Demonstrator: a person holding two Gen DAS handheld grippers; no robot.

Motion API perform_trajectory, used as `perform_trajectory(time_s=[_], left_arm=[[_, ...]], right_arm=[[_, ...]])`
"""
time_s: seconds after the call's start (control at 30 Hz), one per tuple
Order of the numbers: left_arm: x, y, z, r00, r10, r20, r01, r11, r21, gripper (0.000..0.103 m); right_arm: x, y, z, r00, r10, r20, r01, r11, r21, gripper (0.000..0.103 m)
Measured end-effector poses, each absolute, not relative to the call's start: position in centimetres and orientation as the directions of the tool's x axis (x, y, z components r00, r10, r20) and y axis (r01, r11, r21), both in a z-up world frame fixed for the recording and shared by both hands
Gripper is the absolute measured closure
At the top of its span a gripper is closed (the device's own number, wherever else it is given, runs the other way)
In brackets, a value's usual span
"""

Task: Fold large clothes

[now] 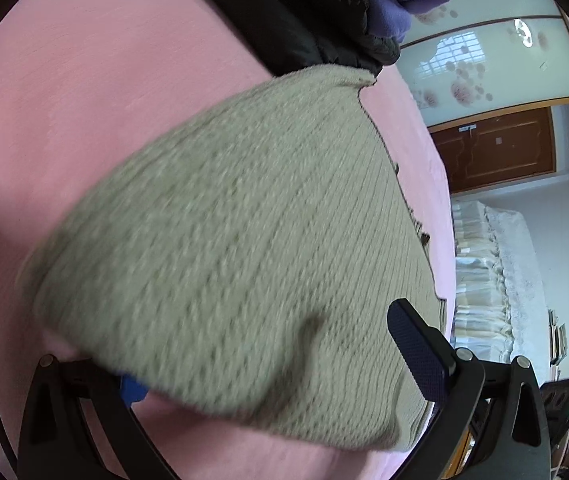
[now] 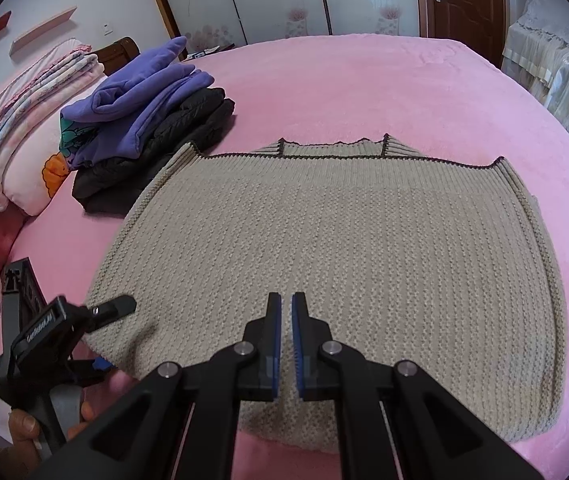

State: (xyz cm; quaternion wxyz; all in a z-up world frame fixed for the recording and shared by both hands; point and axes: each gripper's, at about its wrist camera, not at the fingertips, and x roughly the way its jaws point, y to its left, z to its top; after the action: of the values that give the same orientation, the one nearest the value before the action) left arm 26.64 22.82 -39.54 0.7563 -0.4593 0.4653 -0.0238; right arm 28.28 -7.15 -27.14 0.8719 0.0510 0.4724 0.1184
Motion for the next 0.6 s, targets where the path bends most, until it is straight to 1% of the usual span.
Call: perform_trajectory(time_s=[0.17, 0.2, 0.23, 0.27, 0.3, 0.37, 0.43, 0.6], left_arm=[[28.5, 23.0, -39.4, 0.598, -0.449, -0.663, -0.4, 0.55, -0.733, 0.004], [28.7, 23.0, -39.3, 0.602, -0.443, -0.664, -0.408, 0.544, -0.733, 0.014], [28.8, 23.0, -39.0, 0.607, -0.433, -0.666, -0.415, 0.542, -0.731, 0.035], [29.0, 23.0, -38.7, 0.611, -0.421, -0.671, -0.417, 0.549, -0.724, 0.049], [29.2, 22.8, -38.2, 0.602, -0.398, -0.692, -0.418, 0.581, -0.698, 0.077], [29.7, 22.0, -36.8, 0.588, -0.363, -0.723, -0.381, 0.664, -0.643, 0.078], [29.8, 20.8, -34.9, 0.603, -0.325, -0.729, -0.319, 0.739, -0.593, 0.08], [30.0, 17.3, -30.3, 0.656, -0.256, -0.71, -0.169, 0.867, -0.469, 0.082]], right_arm=[[28.8, -7.4, -27.7, 0.536, 0.24, -0.809, -0.142, 0.971, 0.194, 0.098], [28.9, -7.5, -27.7, 0.54, 0.236, -0.808, -0.138, 0.972, 0.191, 0.098], [29.1, -7.6, -27.8, 0.545, 0.228, -0.807, -0.133, 0.974, 0.186, 0.098], [29.3, -7.7, -27.9, 0.55, 0.222, -0.805, -0.129, 0.975, 0.18, 0.098], [29.5, -7.7, -28.0, 0.553, 0.216, -0.805, -0.127, 0.976, 0.174, 0.098], [30.0, -7.6, -28.3, 0.555, 0.203, -0.806, -0.126, 0.979, 0.16, 0.098], [30.5, -7.3, -28.8, 0.555, 0.199, -0.808, -0.128, 0.98, 0.154, 0.098], [31.6, -6.4, -31.3, 0.525, 0.184, -0.831, -0.117, 0.983, 0.144, 0.098]])
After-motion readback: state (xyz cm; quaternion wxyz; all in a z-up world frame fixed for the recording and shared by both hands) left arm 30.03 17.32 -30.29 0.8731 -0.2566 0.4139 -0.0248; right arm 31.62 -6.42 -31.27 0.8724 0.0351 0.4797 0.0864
